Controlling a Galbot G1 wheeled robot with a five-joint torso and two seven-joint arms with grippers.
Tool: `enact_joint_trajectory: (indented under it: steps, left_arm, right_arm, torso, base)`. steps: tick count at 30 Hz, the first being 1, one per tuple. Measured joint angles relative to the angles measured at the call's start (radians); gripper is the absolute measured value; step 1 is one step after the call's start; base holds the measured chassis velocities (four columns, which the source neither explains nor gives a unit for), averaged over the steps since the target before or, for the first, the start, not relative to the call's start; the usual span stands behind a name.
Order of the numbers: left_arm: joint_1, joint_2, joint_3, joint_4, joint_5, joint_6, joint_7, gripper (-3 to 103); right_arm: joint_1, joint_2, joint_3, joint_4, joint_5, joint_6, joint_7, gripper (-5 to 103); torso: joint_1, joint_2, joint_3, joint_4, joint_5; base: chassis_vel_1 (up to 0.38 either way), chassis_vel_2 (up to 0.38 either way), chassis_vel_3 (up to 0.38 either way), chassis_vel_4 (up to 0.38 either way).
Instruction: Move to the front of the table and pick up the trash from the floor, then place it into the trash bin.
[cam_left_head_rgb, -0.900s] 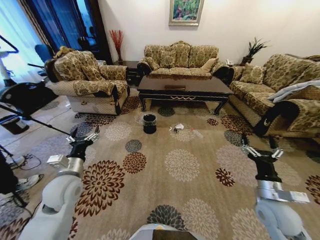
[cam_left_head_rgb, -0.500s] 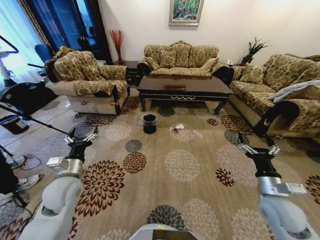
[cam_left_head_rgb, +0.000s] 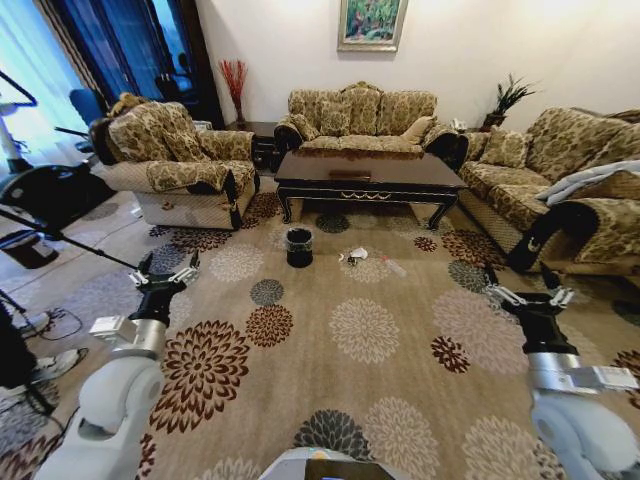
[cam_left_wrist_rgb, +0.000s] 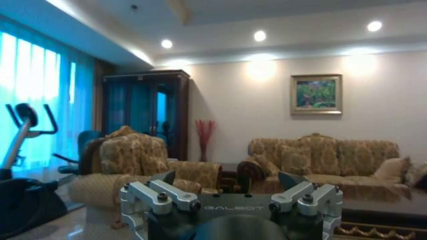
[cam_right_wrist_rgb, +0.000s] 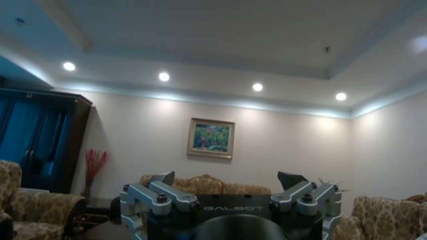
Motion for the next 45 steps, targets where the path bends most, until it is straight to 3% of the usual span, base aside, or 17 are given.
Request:
enact_joint_trajectory:
  steps: [15, 45]
  left_arm:
    - [0.016, -0.017, -0.003, -0.019, -0.002, 0.007, -0.019, 100]
    - [0.012, -0.026, 0.009, -0.002, 0.005, 0.006, 0.007, 100]
  right_arm:
    - [0.005, 0.028, -0.022, -0.019, -0.017, 0.03, -0.001, 100]
    - [0.04, 0.028, -0.034, -0.069, -0.026, 0.044, 0.012, 100]
  torso:
    - [-0.018, -0.038, -0.02, 0.0, 0.0001]
    - [-0.084, -0.188, -0.104, 0.0, 0.0]
  base:
    - [0.0, 0.0, 0.0, 0.0]
    - [0.0, 0.0, 0.0, 0.0]
